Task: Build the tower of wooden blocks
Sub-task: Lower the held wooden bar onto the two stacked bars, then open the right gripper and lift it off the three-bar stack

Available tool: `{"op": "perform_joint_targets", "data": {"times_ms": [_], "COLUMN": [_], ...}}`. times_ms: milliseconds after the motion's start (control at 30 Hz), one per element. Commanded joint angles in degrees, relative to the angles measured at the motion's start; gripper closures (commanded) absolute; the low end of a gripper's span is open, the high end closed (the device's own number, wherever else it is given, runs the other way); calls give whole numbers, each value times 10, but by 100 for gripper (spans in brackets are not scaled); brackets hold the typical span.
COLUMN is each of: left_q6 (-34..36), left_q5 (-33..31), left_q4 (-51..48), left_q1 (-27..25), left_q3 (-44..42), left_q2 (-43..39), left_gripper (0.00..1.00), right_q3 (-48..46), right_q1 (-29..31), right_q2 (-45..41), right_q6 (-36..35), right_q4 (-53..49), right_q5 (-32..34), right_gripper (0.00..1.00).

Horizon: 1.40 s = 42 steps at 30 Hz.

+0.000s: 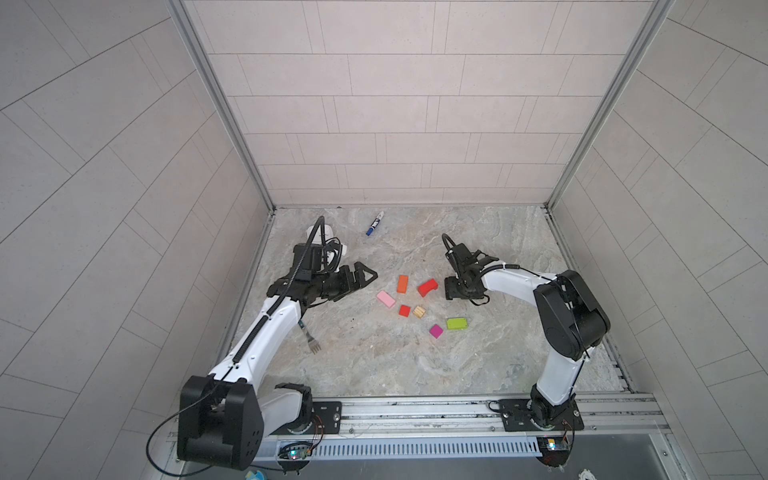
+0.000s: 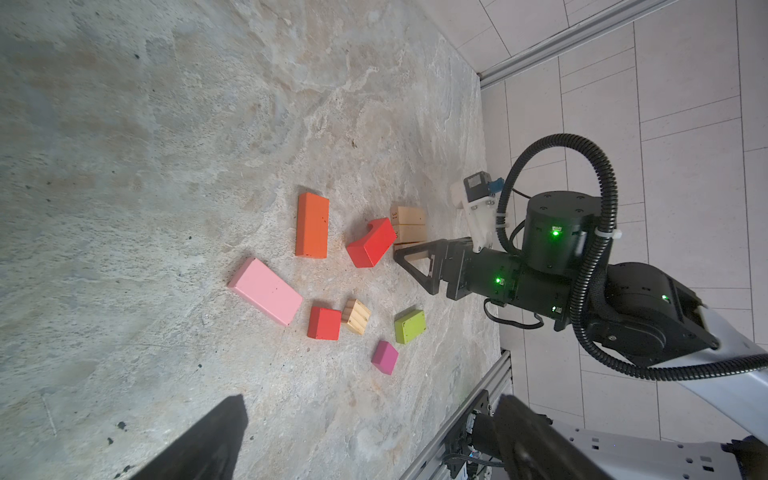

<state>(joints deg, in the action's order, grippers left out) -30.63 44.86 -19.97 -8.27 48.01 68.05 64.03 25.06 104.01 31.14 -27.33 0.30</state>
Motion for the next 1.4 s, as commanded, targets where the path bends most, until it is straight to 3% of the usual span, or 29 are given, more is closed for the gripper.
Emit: {"op": "perform_joint_targets", "data": {"times_ms": [0, 633, 933, 1367], "left_q6": [5, 6, 7, 14], "left_q5": [0, -1, -2, -9], "left_q4": [4, 4, 2, -10], "left_q1": [-2, -2, -2, -2], "left_q3": [-1, 0, 0, 4], "left_q2": [-1, -1, -1, -3], "left_gripper": [0, 0, 0, 0], "right_q3": [-3, 2, 1, 14], "right_q1": [-4, -4, -4, 7], "right_q2": [26, 28, 3, -81], "right_q6": [4, 2, -4, -31], "right_q4": [-3, -8, -20, -94], "right_q5": [-23, -23, -23, -33], "right_gripper": [26, 18, 1, 1]}}
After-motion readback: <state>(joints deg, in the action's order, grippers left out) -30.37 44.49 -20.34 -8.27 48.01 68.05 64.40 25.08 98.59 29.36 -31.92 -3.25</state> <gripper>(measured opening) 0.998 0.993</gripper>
